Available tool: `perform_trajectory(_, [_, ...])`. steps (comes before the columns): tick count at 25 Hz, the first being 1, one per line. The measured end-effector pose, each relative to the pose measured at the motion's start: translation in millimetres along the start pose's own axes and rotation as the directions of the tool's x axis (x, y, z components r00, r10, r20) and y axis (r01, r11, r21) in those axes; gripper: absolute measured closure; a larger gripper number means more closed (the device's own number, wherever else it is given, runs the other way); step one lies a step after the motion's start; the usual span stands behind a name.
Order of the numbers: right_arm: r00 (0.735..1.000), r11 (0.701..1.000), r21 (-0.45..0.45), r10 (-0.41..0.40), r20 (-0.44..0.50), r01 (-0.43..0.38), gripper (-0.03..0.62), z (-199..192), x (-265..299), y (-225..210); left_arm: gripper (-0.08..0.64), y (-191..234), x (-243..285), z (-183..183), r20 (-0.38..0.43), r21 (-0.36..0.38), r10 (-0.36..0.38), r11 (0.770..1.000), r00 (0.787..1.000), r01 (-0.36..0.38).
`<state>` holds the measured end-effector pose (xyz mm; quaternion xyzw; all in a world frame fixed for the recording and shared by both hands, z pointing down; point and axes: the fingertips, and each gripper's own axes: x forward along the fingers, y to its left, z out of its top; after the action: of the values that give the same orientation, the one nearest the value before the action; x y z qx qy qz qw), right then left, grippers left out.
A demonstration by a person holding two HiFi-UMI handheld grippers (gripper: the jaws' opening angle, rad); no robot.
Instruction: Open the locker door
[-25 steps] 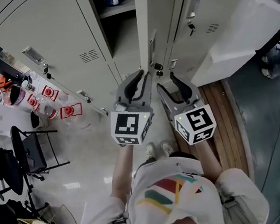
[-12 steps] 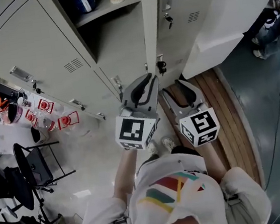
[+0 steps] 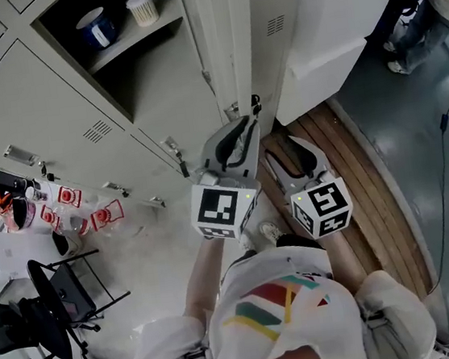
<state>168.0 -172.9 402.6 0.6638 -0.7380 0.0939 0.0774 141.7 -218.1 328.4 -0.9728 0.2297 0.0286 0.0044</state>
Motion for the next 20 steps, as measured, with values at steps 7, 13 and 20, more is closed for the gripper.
perform_trajectory(7, [0.997, 0.997, 0.026, -0.074, 0.004, 0.074, 0.405, -3.5, -15.6, -26.2, 0.505, -17.6, 26.6, -1.9, -0.006, 0.016, -0.047, 0.999, 0.999, 0.047])
perform_trajectory(13, [0.993, 0.992, 0.039, -0.121, -0.002, 0.121, 0.405, -8.3, -25.3, -41.6, 0.505, -27.9, 46.5, -2.4, -0.008, 0.016, -0.084, 0.996, 0.996, 0.084])
perform_trajectory(20, [0.984, 0.982, 0.051, -0.18, -0.012, 0.18, 0.405, -14.1, -37.9, -59.8, 0.505, -33.5, 67.8, 0.5, -0.008, 0.013, -0.115, 0.993, 0.993, 0.115])
